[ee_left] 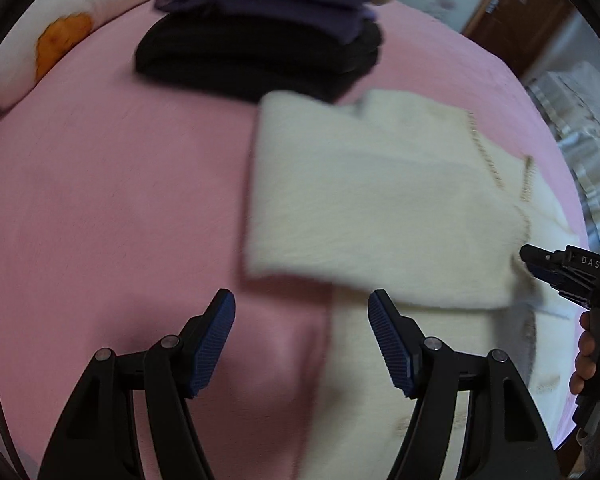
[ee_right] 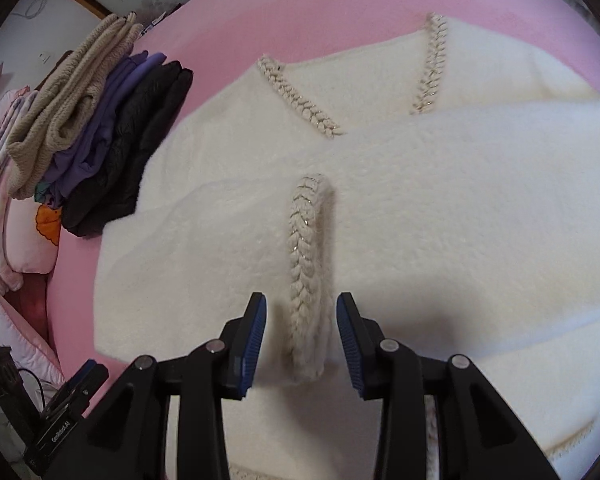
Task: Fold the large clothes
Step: 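Fold the held sleeve across the cardigan front with the left tool and release, then grasp the braided front edge with the right tool and lift it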
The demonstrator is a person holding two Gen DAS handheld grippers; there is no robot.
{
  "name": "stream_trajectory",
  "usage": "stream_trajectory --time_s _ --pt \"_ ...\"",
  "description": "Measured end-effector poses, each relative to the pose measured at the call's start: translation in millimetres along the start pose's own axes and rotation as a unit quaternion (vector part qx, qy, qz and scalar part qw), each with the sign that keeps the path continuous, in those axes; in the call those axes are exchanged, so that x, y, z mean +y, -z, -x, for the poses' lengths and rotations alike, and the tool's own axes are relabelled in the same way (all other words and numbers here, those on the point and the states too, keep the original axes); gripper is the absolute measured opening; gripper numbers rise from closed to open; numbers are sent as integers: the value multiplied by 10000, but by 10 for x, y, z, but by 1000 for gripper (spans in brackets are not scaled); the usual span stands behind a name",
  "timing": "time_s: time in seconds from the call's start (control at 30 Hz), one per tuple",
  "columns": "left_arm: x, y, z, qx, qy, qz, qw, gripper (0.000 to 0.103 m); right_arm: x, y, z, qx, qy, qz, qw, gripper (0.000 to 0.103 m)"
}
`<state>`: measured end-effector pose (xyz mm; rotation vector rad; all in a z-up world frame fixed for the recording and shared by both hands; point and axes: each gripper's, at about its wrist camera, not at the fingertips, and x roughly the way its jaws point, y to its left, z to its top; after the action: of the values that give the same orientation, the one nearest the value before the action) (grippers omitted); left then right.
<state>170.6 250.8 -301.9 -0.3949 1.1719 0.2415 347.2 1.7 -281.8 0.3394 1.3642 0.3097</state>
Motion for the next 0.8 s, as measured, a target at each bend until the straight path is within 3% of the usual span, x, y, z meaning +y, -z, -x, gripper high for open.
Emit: stream_trajectory --time_s 0.27,0.33,0.37,0.43,0.57,0.8 --pt "91 -1 -363 170 61 92 9998 68 -35 -99 -251 -26 -160 -126 9998 39" --pt "17 -41 -443 148 110 167 9997 68 9 -94 -246 -83 -141 -31 9999 30" --pt "-10 -64 -471 118 115 213 9996 68 32 -93 -240 -74 -181 54 9998 15" --pt "-38 -81 -500 86 84 285 9995 67 78 -102 -179 -74 -242 192 9995 14" --pt "-122 -106 -511 38 59 373 9993 67 222 -166 308 -687 -306 517 9958 13" --pt "-225 -128 -467 -51 113 599 9981 67 180 -302 1434 -2126 282 950 9721 13"
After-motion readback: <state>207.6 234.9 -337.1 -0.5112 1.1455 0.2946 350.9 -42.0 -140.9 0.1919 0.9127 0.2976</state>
